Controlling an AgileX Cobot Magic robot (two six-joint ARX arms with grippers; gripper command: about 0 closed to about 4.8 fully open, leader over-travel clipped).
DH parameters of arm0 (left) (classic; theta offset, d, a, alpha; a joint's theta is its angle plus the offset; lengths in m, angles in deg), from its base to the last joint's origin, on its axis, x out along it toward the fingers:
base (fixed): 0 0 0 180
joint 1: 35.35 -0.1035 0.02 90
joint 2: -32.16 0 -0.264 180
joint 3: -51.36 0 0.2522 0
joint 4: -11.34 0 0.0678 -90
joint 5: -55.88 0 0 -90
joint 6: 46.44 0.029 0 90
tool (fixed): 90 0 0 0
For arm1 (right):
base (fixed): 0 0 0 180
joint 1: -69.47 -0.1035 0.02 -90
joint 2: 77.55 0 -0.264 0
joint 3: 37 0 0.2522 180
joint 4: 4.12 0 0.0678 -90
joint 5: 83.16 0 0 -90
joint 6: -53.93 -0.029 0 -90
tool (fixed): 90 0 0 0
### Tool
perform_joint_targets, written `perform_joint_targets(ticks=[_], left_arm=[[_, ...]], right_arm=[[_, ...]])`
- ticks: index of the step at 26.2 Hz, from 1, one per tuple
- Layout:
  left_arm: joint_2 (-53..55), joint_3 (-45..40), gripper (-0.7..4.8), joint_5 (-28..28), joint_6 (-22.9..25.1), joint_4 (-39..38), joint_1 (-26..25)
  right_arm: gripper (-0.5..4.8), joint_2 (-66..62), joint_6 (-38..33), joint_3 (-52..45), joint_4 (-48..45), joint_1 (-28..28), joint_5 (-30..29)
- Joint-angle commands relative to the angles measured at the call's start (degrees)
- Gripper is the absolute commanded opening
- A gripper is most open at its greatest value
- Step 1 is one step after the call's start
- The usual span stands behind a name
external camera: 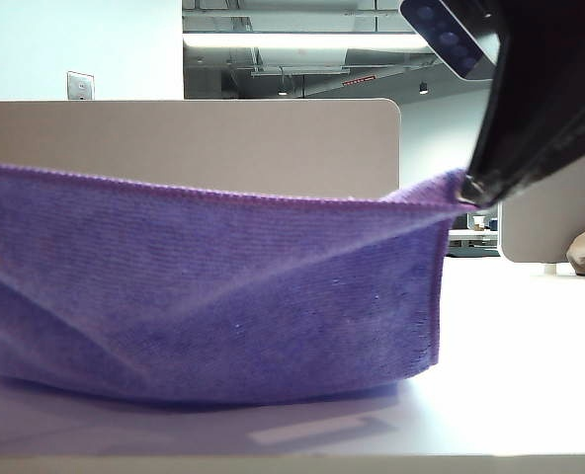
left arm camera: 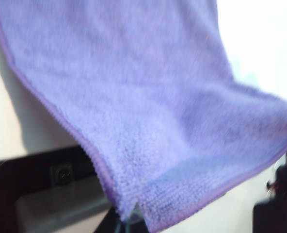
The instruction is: Fold the bottom of the cloth upward, then fold it vertically to form a square shape.
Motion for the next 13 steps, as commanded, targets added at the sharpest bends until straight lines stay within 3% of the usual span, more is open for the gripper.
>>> perform_joint_targets(ticks=[1, 13], left_arm=[[-0.1, 0.1, -0.03, 0.2, -3.2, 4.3, 0.0], [9.0, 0.1, -0.03, 3.4, -4.7, 12.6, 0.0]], right_arm=[[-0.01, 0.0, -0.4, 0.2, -3.2, 0.0, 1.0], [-0.01, -5.9, -0.8, 0.2, -9.6, 0.1, 1.5]])
